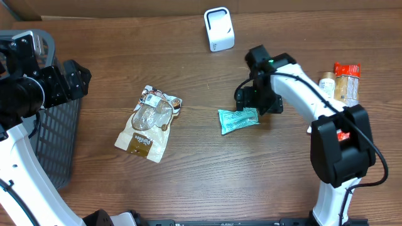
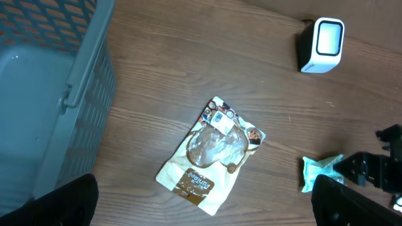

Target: Scan the item barcode

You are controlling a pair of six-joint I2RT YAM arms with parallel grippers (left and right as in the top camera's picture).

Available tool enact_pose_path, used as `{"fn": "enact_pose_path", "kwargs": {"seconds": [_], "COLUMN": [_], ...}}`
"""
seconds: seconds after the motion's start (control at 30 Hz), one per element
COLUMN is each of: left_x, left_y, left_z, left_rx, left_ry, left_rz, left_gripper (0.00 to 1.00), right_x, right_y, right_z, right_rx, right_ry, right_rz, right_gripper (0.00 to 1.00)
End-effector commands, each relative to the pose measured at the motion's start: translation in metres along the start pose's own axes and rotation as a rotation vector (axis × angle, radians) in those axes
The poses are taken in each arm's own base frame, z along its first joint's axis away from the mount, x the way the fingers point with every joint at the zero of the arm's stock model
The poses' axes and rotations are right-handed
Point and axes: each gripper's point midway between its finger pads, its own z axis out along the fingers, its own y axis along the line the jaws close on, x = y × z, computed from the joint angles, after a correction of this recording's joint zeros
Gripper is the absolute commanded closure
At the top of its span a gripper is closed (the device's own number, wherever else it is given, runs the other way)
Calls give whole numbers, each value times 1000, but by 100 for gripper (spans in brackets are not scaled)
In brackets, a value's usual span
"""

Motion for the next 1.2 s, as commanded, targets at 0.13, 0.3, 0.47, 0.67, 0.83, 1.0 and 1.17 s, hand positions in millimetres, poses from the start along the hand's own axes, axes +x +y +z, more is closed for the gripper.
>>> {"fn": "enact_pose_path", "kwargs": {"seconds": [0.13,0.3,0.47,0.67,0.83,1.0,1.17], "left_x": [-1,-1,-1,-1,-1,-1,-1], "left_y": [-1,-1,-1,-1,-1,-1,-1], "left_z": [1,1,1,1,1,1,1], "left_rx": [9,9,9,9,9,9,9], "left_ry": [0,0,0,0,0,0,0], "left_rz": [18,18,18,18,18,18,18], "left_gripper": [0,0,1,1,0,0,1], "right_x": [36,43,30,37,52,43,12], "right_y": [21,23,13,22,43,31,-1], "right_z": [8,18,39,45,50,53,48], "right_rx": [-215,-198,-139,-133,-116,17,229], "right_ry": [166,172,94,96,111,56,-57], "right_rz": [-171,-190,-204,-240,-311,-325,-407], "right_gripper": [9,12,23,26,21,20,20]}}
